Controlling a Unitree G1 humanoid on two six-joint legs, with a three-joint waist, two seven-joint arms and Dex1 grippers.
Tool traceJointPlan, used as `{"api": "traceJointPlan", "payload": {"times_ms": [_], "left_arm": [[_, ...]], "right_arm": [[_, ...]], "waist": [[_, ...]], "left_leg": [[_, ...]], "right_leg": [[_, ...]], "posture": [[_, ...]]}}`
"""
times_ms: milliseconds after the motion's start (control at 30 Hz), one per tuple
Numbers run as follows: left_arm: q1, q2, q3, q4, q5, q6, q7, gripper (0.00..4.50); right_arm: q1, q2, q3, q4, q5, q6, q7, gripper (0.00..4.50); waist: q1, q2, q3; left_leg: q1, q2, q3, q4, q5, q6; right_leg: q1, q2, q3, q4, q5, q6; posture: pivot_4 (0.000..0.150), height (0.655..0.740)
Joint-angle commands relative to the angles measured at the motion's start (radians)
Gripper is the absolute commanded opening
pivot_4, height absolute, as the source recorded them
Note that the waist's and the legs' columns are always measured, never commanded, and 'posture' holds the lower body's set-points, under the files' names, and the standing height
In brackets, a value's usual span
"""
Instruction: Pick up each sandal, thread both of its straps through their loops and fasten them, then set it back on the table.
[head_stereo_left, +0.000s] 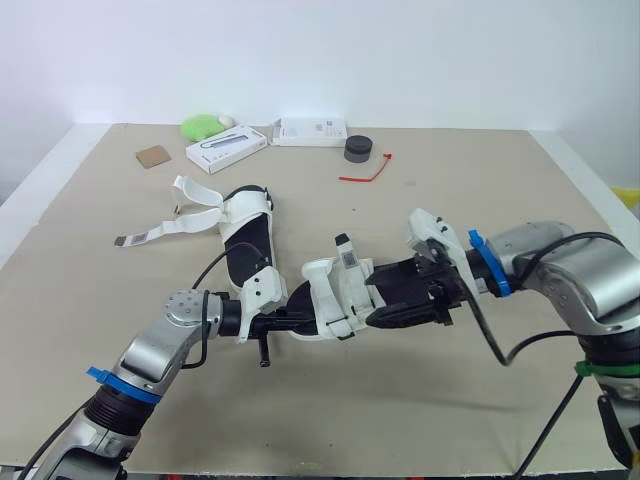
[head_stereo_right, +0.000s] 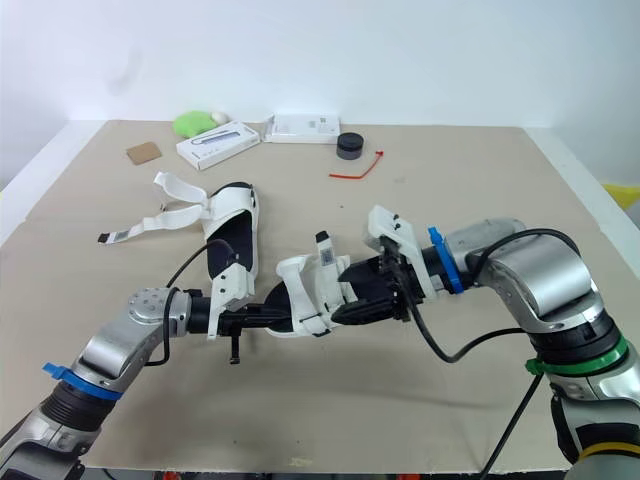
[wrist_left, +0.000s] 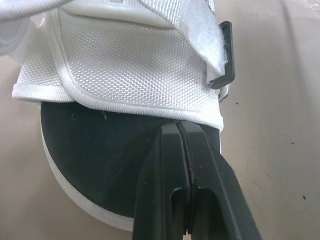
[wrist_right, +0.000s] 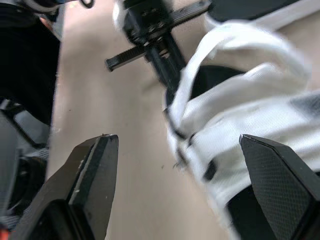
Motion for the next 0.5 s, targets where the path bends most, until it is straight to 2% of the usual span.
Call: {"api": "traceJointPlan", "payload": {"times_ms": [33, 200, 500], "left_arm": [[0.019, 0.016, -0.027, 0.023, 0.031, 0.022, -0.005, 0.00], [0.008, 0.010, -0.031, 0.025, 0.032, 0.024, -0.006, 0.00], [0.013, 0.018, -0.029, 0.020, 0.031, 0.026, -0.012, 0.00]], "right_arm": [[0.047, -0.023, -0.031, -0.085, 0.057, 0.019, 0.021, 4.15], [0.134, 0.027, 0.009, -0.130, 0.020, 0.005, -0.074, 4.15], [0.156, 0.099, 0.053, -0.081, -0.067, -0.051, -0.168, 4.15]], "waist": [[0.000, 0.000, 0.000], [0.000, 0.000, 0.000], [0.000, 0.000, 0.000]], "left_leg": [[0.000, 0.000, 0.000, 0.000, 0.000, 0.000], [0.001, 0.001, 0.001, 0.000, 0.000, 0.000], [0.001, 0.001, 0.001, 0.000, 0.001, -0.001]], "right_leg": [[0.000, 0.000, 0.000, 0.000, 0.000, 0.000], [0.000, 0.001, 0.000, 0.000, -0.003, 0.005], [0.000, 0.001, 0.001, 0.000, -0.003, 0.005]], "posture": [[0.150, 0.7400], [0.150, 0.7400], [0.150, 0.7400]]}}
